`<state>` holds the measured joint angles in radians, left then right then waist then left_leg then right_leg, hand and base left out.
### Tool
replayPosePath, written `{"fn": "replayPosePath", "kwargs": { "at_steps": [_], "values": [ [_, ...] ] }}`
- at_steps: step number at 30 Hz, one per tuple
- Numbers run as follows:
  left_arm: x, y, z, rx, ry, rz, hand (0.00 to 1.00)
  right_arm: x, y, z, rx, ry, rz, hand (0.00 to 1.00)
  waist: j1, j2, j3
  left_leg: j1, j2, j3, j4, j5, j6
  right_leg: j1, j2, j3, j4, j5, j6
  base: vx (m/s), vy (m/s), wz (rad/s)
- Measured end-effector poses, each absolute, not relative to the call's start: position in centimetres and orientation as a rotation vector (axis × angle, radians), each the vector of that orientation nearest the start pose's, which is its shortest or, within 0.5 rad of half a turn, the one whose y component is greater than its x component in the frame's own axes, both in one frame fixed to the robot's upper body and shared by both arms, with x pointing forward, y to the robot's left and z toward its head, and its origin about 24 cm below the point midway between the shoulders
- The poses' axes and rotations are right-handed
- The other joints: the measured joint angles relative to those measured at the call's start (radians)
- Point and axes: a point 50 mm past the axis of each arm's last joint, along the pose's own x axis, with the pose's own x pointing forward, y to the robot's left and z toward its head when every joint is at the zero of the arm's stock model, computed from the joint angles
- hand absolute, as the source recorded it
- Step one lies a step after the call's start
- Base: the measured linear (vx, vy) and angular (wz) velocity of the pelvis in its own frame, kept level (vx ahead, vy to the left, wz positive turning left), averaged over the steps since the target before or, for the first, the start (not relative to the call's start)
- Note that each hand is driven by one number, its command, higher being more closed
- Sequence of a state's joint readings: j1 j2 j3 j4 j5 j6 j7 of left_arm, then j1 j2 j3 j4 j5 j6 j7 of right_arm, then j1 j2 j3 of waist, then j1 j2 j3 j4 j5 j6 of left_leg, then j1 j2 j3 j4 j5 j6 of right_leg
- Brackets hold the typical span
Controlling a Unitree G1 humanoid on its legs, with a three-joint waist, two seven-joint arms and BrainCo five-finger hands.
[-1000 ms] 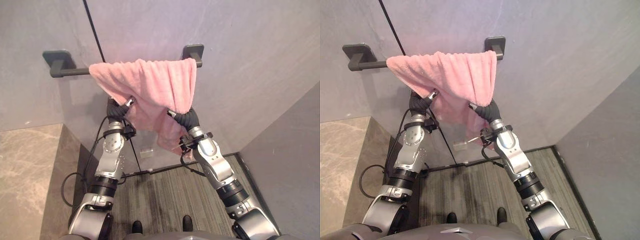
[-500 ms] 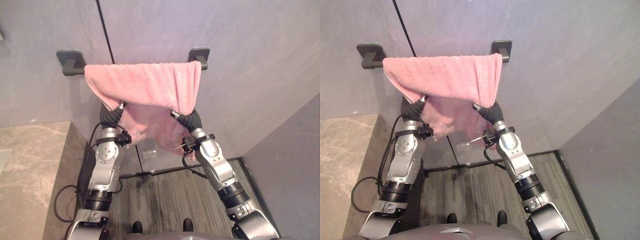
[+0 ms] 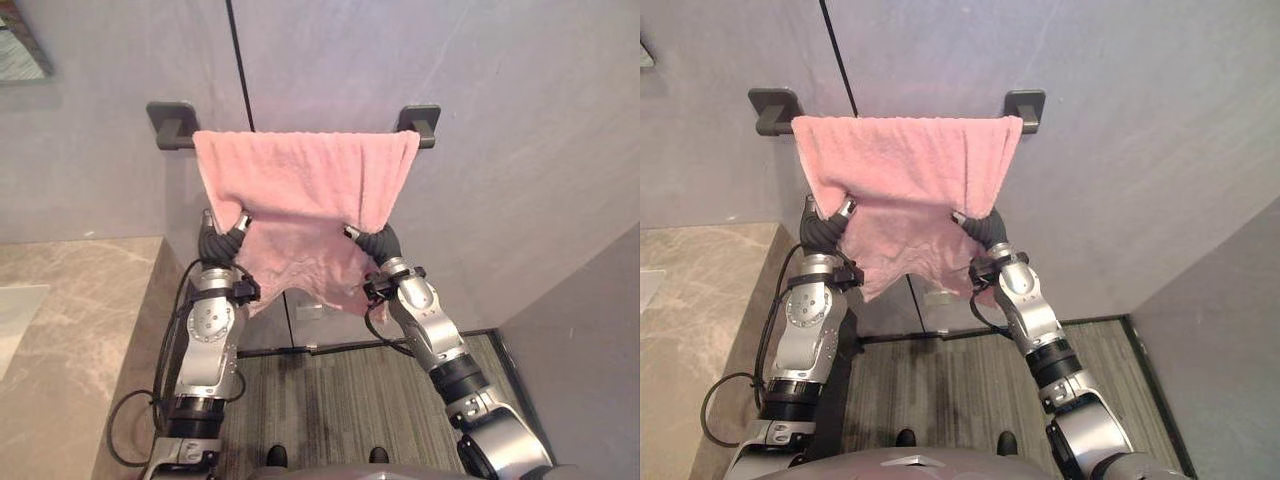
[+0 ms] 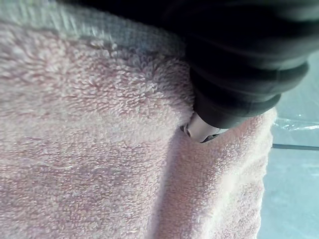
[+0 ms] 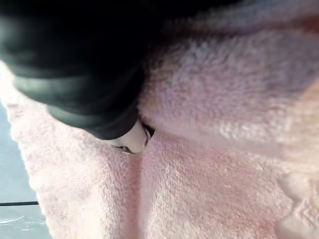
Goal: Organize washtable
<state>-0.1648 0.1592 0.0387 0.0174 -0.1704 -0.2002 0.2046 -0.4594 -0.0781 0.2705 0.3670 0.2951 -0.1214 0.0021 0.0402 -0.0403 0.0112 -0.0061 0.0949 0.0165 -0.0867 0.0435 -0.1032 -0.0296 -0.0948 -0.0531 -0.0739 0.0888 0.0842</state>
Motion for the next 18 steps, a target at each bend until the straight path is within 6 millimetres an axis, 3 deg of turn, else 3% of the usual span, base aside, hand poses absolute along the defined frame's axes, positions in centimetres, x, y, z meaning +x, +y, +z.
{"fn": "replayPosePath", "kwargs": {
  "at_steps": [18],
  "values": [
    [28.8,18.7,9.4,-0.042,-0.284,0.18,1.0,34.0,-8.0,8.6,0.081,-0.078,0.311,1.0,0.022,0.006,0.004,0.006,0.0,-0.014,-0.007,0.005,0.0,-0.001,-0.001,-0.012,0.027,-0.022,0.002,0.0,0.001,0.02]
  ]
}}
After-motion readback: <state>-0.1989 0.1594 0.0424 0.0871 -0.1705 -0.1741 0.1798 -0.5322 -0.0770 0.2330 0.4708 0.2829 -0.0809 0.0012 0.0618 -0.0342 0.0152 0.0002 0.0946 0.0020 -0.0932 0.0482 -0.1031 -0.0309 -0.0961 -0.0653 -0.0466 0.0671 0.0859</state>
